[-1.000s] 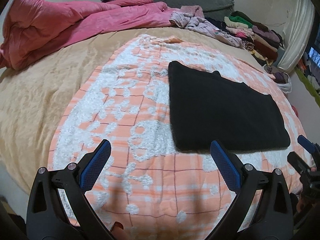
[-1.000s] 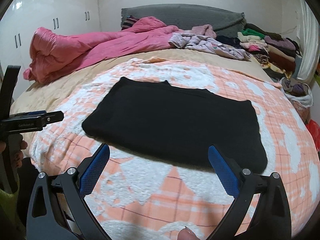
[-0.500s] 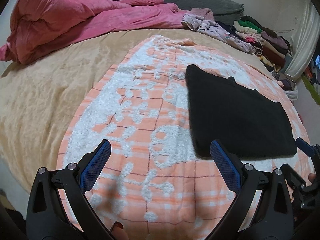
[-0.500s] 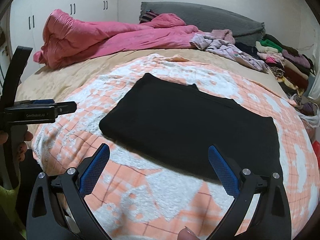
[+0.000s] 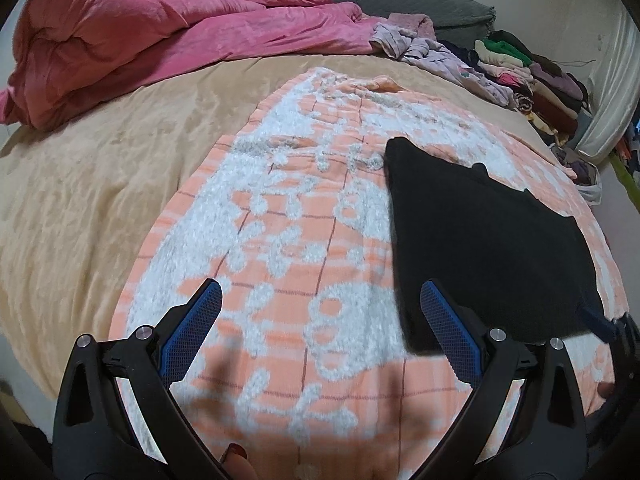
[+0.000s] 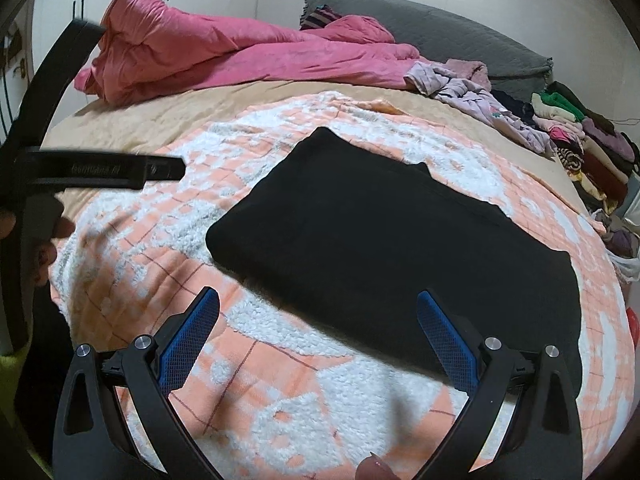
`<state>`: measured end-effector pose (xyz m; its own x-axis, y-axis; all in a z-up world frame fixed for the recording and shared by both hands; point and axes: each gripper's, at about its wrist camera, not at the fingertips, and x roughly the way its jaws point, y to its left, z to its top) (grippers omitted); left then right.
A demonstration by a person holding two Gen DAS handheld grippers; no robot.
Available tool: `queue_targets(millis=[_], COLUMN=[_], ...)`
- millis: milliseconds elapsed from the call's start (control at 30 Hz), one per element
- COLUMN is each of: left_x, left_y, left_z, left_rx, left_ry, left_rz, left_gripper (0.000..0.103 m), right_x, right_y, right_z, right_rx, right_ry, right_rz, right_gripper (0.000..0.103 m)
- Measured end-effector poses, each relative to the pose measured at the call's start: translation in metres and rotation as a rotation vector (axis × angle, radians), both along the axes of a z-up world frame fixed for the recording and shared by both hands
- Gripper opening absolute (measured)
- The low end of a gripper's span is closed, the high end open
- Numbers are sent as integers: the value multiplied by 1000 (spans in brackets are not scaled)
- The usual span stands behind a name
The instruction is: Fold small clothes
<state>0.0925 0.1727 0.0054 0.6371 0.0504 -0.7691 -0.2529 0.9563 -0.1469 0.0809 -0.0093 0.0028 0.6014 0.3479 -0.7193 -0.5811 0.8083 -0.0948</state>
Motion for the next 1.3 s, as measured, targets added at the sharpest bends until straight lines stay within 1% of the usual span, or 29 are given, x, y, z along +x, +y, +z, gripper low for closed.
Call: queue_targets(millis=[233, 433, 667, 900, 1200, 1300], left_x=[22, 42, 67, 82, 99, 108], left_y=[1, -4, -9, -12, -13, -13], left_z=[0, 0, 0, -3, -10, -16], left_rx=[3, 10, 17, 14, 13, 11], left_ry=[4, 7, 15, 23, 39, 55], left_rz=[-2, -23, -45, -52, -57, -60], left_gripper=[93, 93, 93, 93, 93, 93], right_x=[5, 8, 13, 15, 26, 29], right_y=[8, 14, 23, 29, 31, 36], right_z=[-10, -15, -34, -51, -58, -60], right_rx=[-27, -45, -115, -187, -191, -203], right_ry=[2, -4, -14, -37, -47, -68], right_rz=[13, 22, 22, 14, -2, -4], right_gripper=[98, 98, 98, 98, 98, 98])
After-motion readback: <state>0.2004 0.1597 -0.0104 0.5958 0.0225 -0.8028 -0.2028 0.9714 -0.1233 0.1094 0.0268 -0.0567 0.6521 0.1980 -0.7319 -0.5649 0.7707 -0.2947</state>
